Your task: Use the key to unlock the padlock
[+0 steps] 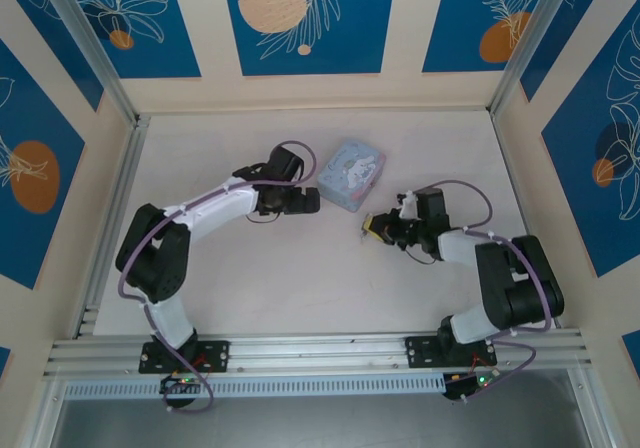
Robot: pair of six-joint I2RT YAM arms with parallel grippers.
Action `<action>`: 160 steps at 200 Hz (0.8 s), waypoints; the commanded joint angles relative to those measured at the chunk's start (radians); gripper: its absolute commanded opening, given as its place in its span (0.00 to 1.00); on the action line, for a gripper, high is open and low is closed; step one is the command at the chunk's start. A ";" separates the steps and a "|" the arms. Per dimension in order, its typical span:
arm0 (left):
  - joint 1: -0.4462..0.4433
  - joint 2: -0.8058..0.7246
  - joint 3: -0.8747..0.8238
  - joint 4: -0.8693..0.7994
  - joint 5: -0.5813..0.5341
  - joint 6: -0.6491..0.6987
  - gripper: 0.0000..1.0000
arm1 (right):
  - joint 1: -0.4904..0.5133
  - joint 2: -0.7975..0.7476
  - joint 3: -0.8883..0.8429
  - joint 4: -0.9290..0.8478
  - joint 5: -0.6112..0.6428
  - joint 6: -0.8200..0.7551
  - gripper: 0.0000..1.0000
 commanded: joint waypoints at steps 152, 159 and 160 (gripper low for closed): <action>0.015 -0.141 -0.008 -0.100 -0.074 0.006 1.00 | 0.339 0.149 0.065 0.000 0.116 0.102 0.36; 0.015 -0.141 -0.007 -0.100 -0.074 0.006 1.00 | 0.328 0.135 0.061 -0.020 0.117 0.094 0.42; 0.014 -0.142 -0.007 -0.100 -0.074 0.007 1.00 | 0.326 0.133 0.060 -0.021 0.118 0.093 0.43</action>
